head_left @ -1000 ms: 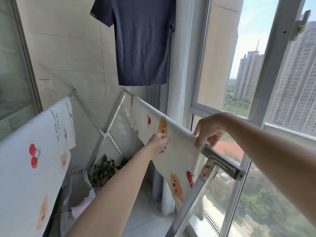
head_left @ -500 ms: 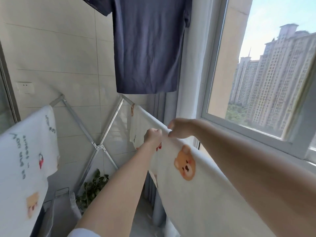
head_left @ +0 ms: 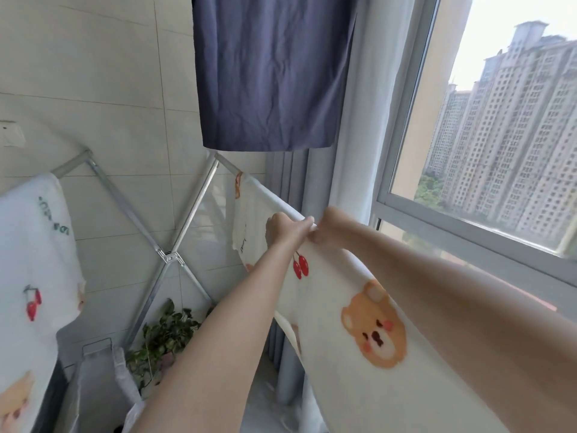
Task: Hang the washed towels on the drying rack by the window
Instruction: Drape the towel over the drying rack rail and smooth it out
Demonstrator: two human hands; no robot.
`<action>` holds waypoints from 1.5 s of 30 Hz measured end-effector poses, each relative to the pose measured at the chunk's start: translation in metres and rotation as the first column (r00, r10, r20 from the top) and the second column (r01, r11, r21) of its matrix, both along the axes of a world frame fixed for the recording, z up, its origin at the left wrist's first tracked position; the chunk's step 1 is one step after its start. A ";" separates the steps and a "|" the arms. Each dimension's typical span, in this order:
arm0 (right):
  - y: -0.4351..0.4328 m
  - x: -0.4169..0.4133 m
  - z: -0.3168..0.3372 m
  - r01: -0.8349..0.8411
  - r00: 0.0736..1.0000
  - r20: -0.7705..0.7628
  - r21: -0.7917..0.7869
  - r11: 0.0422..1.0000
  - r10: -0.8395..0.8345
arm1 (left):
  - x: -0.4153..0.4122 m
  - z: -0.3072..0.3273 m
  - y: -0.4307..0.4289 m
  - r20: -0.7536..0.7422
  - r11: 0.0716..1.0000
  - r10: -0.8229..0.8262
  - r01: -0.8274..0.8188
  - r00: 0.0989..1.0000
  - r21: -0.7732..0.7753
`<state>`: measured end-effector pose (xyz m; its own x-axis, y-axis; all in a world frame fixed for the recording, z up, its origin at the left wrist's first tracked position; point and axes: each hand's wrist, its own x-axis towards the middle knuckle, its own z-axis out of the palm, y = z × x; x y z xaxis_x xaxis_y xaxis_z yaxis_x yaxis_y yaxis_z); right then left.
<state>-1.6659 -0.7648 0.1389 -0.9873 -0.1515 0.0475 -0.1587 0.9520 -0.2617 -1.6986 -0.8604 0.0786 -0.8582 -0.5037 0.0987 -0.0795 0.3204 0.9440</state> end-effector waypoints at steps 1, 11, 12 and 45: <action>0.000 -0.001 0.001 -0.006 0.999 -0.032 -0.033 0.999 0.005 | -0.002 -0.002 0.000 -0.011 0.999 0.025 -0.026 1.000 -0.047; -0.005 0.004 0.006 -0.018 0.996 0.083 -0.017 1.000 0.019 | 0.002 -0.019 0.004 0.025 0.949 -0.313 0.312 0.949 0.047; -0.004 0.003 0.005 -0.021 0.991 0.136 0.013 1.000 0.019 | 0.004 -0.018 0.005 -0.024 0.939 -0.318 0.318 0.948 0.129; 0.018 -0.005 0.001 -0.019 0.983 0.185 0.039 0.999 0.011 | -0.006 0.007 -0.014 0.192 0.946 -0.325 0.317 0.926 0.071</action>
